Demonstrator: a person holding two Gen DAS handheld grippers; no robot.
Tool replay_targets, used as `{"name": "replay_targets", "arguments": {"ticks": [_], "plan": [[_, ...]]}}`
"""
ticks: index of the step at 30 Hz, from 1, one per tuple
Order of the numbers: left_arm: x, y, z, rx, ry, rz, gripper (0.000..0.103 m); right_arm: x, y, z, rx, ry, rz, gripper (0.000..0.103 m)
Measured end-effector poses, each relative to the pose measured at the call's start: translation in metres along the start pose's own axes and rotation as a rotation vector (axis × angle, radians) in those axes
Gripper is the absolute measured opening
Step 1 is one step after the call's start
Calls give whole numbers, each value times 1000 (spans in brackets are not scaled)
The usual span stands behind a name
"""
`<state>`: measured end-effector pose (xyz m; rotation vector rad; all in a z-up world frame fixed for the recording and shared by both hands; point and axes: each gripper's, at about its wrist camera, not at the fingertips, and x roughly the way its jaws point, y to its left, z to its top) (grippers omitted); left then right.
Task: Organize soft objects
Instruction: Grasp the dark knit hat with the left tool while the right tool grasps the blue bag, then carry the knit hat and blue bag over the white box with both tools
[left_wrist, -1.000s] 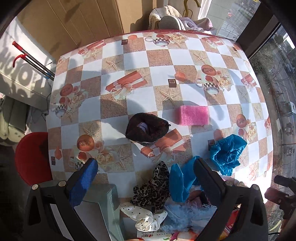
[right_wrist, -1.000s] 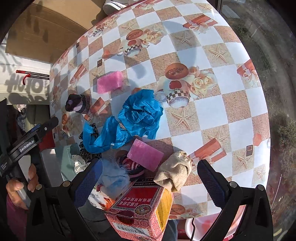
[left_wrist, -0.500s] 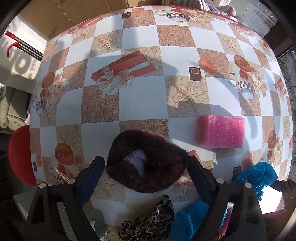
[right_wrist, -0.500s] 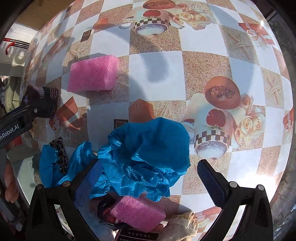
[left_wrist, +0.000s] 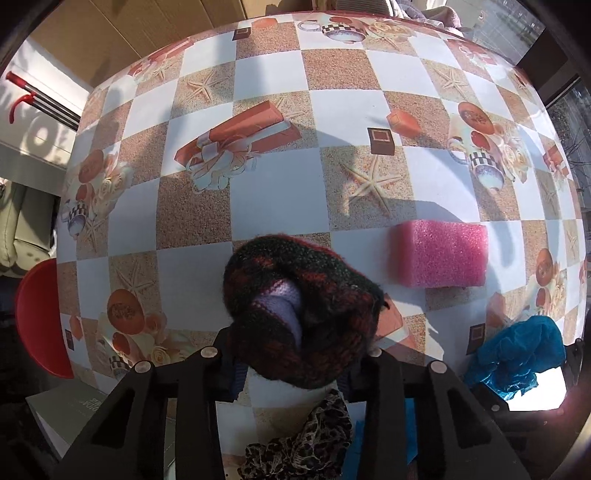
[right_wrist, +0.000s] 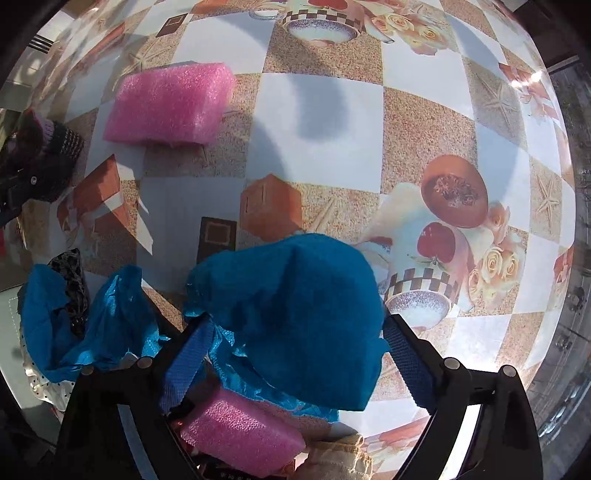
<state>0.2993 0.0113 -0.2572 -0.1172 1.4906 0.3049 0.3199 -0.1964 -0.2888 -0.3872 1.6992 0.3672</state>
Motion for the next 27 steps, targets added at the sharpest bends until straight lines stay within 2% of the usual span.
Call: {"name": "replay_targets", "arguments": {"ticks": [1, 2, 3, 6, 11, 14, 17, 20, 27], "plan": [[-7, 1, -4, 10, -16, 7, 40, -7, -5, -2, -2, -17, 7, 66], [-14, -6, -5, 22, -21, 7, 40, -15, -6, 0, -7, -35, 14, 38], [-19, -7, -7, 33, -32, 4, 39, -21, -10, -1, -8, -41, 46, 30], [-40, -13, -14, 60, -58, -8, 39, -36, -29, -5, 26, -71, 92, 30], [-76, -29, -35, 107, -119, -46, 39, -89, -68, -25, 55, -144, 156, 31], [-98, -31, -51, 130, -143, -63, 39, -118, -98, -52, 94, -175, 196, 31], [-119, -33, -75, 145, -154, -84, 39, -128, -104, -87, 130, -196, 230, 31], [-134, -35, -104, 152, -143, -99, 39, -126, -91, -115, 153, -212, 266, 31], [-164, -39, -167, 181, -145, -122, 39, -122, -51, -150, 211, -259, 292, 31]]}}
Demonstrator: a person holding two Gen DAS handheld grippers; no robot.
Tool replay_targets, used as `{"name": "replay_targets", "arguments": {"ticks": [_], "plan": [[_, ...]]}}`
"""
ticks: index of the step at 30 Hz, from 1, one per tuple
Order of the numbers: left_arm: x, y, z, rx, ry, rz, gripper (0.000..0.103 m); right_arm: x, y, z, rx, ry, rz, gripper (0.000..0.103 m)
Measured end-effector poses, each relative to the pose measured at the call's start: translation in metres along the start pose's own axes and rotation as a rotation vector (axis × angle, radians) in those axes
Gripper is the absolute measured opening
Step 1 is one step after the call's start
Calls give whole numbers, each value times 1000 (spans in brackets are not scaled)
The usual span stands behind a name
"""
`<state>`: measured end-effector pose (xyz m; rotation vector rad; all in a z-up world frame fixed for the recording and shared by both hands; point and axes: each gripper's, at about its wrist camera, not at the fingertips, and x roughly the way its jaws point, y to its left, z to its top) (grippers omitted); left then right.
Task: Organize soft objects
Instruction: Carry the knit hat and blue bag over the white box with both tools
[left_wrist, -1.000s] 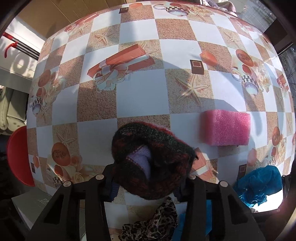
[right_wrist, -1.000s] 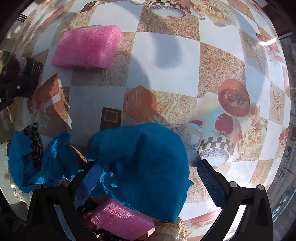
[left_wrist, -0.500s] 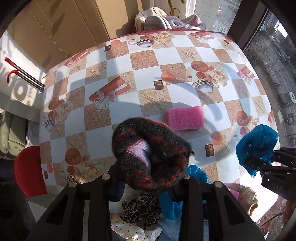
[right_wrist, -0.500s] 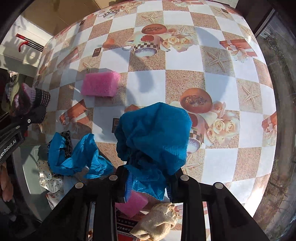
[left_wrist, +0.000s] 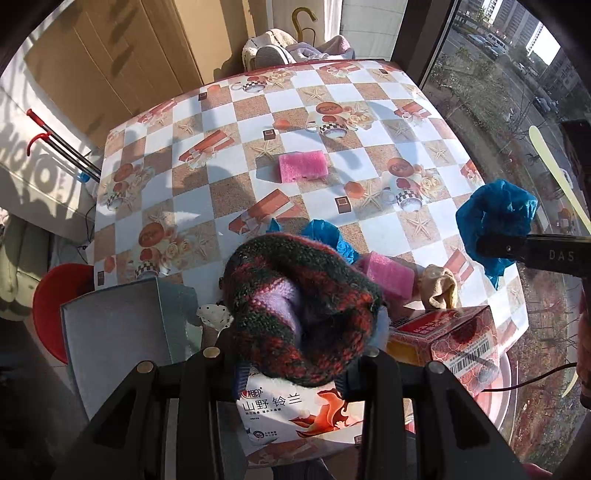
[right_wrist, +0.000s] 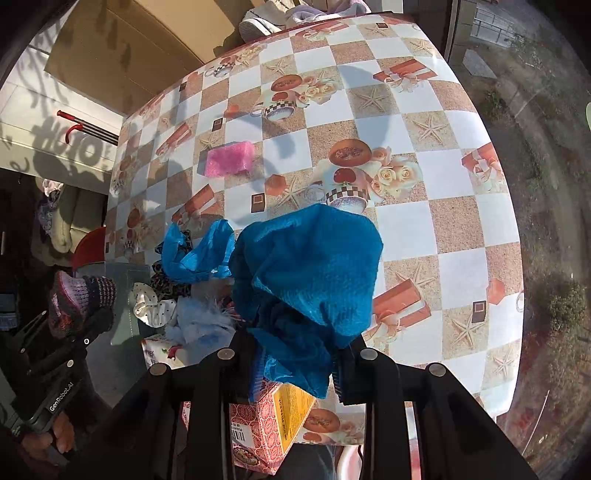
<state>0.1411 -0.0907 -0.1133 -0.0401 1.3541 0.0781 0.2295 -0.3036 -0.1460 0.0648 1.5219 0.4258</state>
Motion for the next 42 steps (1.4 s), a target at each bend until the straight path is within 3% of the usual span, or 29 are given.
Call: {"name": "replay_targets", "arguments": {"ticks": [11, 16, 22, 28, 42], "plan": [[-47, 2, -79, 228, -53, -43, 39, -35, 42, -71, 133, -135, -42, 31], [-61, 28, -100, 250, -88, -44, 39, -52, 70, -105, 170, -180, -51, 31], [-74, 74, -111, 174, -124, -12, 39, -40, 125, -132, 129, -148, 2, 31], [-81, 118, -132, 80, -138, 25, 39, -19, 189, -137, -13, -105, 39, 31], [-65, 202, -187, -174, -49, 68, 39, 13, 320, -122, -331, -43, 92, 31]]}}
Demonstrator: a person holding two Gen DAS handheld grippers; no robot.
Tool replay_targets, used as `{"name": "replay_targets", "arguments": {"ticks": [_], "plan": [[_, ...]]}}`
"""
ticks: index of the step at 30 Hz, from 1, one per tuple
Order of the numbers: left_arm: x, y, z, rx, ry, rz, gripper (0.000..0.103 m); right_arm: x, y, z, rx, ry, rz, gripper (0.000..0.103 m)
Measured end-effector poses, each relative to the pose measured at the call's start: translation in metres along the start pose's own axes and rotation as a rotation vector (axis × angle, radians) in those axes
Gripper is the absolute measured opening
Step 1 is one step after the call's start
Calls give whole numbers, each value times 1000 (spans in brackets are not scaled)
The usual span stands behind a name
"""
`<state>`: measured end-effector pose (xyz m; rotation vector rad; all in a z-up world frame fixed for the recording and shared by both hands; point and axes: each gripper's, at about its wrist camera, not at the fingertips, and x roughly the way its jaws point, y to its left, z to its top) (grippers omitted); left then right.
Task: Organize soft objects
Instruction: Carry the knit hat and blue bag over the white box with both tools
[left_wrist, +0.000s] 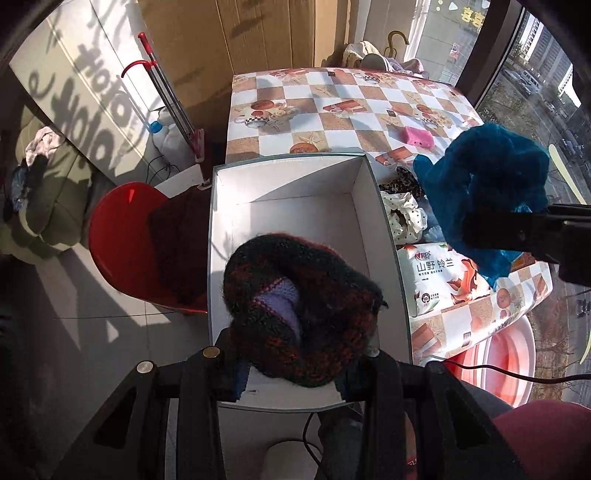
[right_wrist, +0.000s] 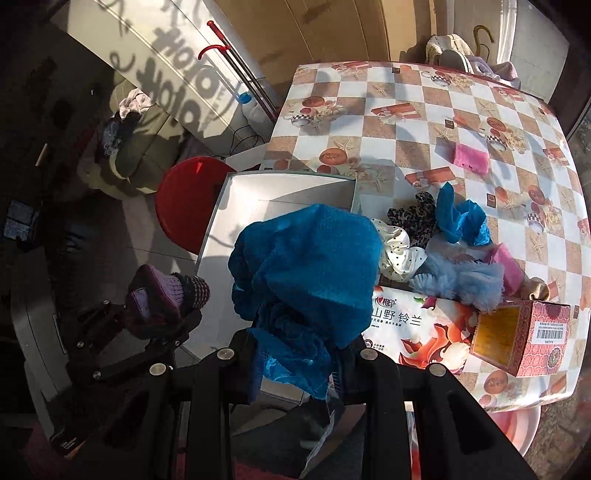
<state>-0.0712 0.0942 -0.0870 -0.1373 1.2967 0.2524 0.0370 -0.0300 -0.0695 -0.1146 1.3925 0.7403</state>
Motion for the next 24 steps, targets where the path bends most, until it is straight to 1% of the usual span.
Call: {"name": "replay_targets", "arguments": {"ticks": [4, 6, 11, 19, 24], "plan": [[13, 10, -9, -36, 42, 4, 39, 23, 17, 6, -20, 41, 26, 31], [17, 13, -12, -47, 55, 10, 39, 35, 21, 3, -27, 76, 42, 31], [27, 16, -16, -72, 90, 20, 39, 52, 28, -6, -72, 145, 42, 31], [35, 12, -20, -89, 110, 16, 39, 60, 31, -8, -110, 191, 31, 31], [35, 10, -20, -91, 108, 19, 39, 59, 29, -6, -117, 195, 27, 31]]}}
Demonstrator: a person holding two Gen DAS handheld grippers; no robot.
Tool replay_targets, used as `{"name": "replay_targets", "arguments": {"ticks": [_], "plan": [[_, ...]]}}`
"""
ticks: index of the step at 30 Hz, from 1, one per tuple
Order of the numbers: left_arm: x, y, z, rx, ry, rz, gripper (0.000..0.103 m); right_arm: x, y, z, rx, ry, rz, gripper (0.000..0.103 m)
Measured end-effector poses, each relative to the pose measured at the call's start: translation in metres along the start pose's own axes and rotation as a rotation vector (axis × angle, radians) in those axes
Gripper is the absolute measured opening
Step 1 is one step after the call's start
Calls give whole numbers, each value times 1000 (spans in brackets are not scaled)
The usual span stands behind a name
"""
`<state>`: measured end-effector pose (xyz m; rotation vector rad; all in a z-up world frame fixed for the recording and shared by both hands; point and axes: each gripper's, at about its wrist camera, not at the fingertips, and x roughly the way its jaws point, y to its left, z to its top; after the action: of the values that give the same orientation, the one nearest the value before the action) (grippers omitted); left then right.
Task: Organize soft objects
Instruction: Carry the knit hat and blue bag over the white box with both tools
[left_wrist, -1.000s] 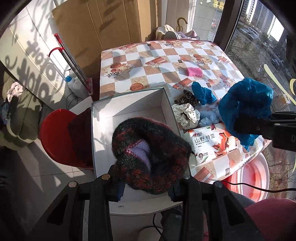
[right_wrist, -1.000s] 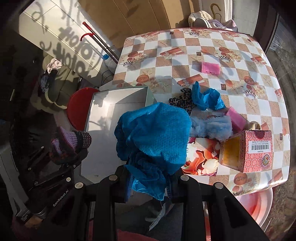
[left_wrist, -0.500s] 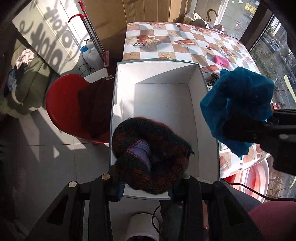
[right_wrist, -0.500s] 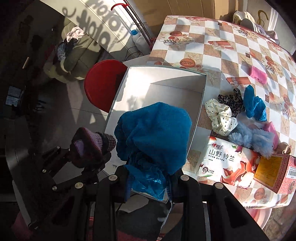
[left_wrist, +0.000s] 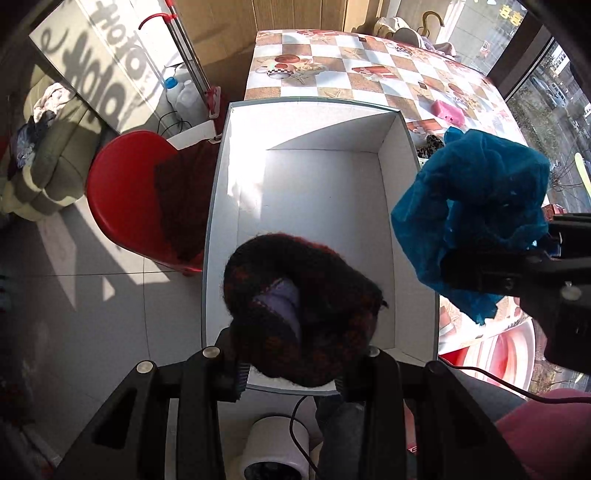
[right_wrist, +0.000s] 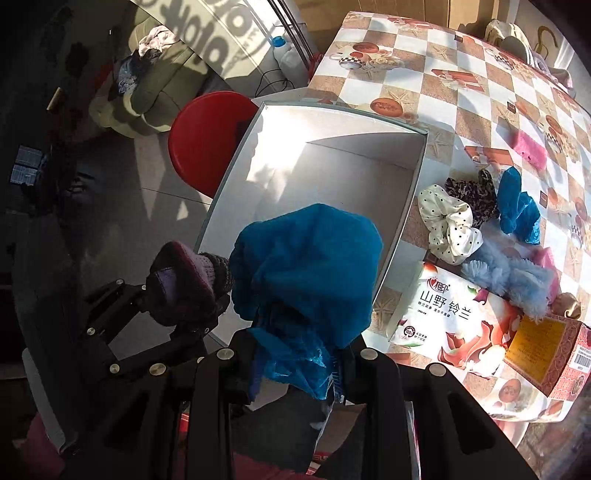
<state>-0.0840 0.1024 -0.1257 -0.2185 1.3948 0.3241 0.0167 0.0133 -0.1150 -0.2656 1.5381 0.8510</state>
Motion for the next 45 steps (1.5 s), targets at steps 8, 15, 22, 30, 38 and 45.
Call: {"name": "replay_targets", "arguments": {"ticks": [8, 15, 22, 30, 38, 45], "plan": [[1, 1, 0, -4, 9, 2, 40, 1, -2, 0, -7, 8, 3, 31], [2, 2, 0, -8, 12, 3, 40, 2, -2, -1, -6, 10, 7, 31], [3, 7, 0, -24, 14, -8, 40, 1, -3, -1, 3, 2, 4, 31], [6, 3, 2, 3, 24, -5, 40, -1, -9, -2, 35, -7, 15, 31], [6, 2, 3, 1, 29, -6, 40, -4, -9, -2, 34, -15, 17, 31], [4, 3, 3, 0, 16, -13, 48, -4, -7, -2, 28, -17, 23, 32]]}}
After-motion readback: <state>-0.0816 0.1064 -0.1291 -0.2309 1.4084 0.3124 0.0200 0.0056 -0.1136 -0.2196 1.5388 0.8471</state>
